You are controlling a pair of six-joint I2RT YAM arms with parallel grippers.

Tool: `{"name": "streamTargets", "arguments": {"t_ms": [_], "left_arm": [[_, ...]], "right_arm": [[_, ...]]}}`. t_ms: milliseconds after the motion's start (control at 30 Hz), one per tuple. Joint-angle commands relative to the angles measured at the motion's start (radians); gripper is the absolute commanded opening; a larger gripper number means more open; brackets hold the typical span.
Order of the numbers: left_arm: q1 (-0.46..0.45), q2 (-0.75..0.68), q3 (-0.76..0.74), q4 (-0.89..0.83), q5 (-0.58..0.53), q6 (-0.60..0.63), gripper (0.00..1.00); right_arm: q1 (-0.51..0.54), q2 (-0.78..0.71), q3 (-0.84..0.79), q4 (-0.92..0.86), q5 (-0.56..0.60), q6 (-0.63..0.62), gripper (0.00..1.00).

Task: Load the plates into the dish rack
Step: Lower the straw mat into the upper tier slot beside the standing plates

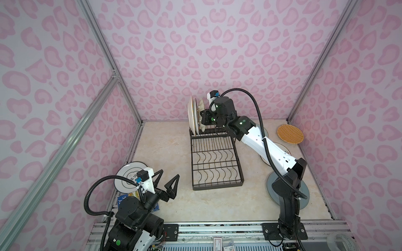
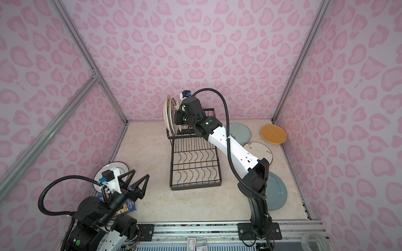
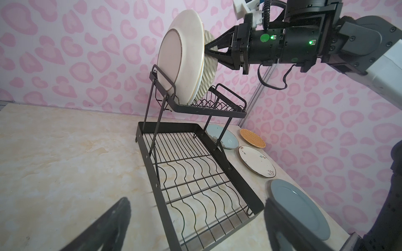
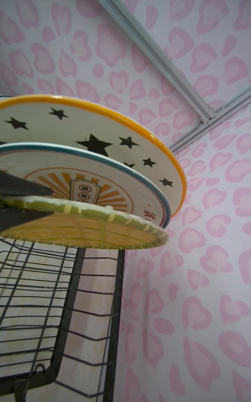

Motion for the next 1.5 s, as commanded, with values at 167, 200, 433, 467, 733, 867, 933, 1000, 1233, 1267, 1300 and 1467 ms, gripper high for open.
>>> {"name": "streamTargets", "arguments": {"t_ms": [167,200,433,467,733,867,933,1000,1233,1267,1300,1467], "left_arm": [[0.001,-0.009,-0.001,0.021,-0.004,-0.004,0.97],[0.001,-0.012,-0.001,0.021,-0.003,-0.005,0.97],[0.001,-0.014,-0.001,0.021,-0.004,-0.004,0.97],[0.001,-0.014,-0.001,0.02,-0.004,-0.004,0.97],[0.001,-0.02,-0.001,0.02,-0.007,-0.004,0.97],[0.001,-0.019,-0.002,0.021,-0.006,-0.006,0.97],[0.001,-0.018,-0.001,0.021,-0.005,-0.006,0.97],[0.0,-0.019,-0.001,0.021,-0.005,-0.006,0.97],[0.001,-0.023,-0.001,0.018,-0.008,-0.005,0.97],[0.001,-0.023,0.0,0.019,-0.009,-0.004,0.97],[0.001,-0.021,-0.001,0.019,-0.008,-0.004,0.97],[0.001,-0.023,0.0,0.019,-0.009,-0.004,0.97]], "right_arm": [[0.009,0.012,0.008,0.007,0.085,0.002,0.0],[0.008,0.013,0.008,0.007,0.092,0.004,0.0],[0.019,0.027,0.009,-0.001,0.123,0.018,0.0],[0.022,0.029,0.01,-0.002,0.126,0.018,0.0],[0.029,0.043,0.029,-0.017,0.139,0.018,0.03],[0.033,0.041,0.029,-0.019,0.137,0.021,0.1],[0.035,0.041,0.029,-0.018,0.132,0.023,0.14],[0.037,0.041,0.029,-0.01,0.119,0.024,0.16],[0.041,0.037,0.032,0.002,0.09,0.029,0.19],[0.042,0.035,0.032,0.004,0.086,0.031,0.2],[0.043,0.034,0.032,0.003,0.084,0.032,0.2],[0.043,0.027,0.032,0.007,0.076,0.034,0.24]]}}
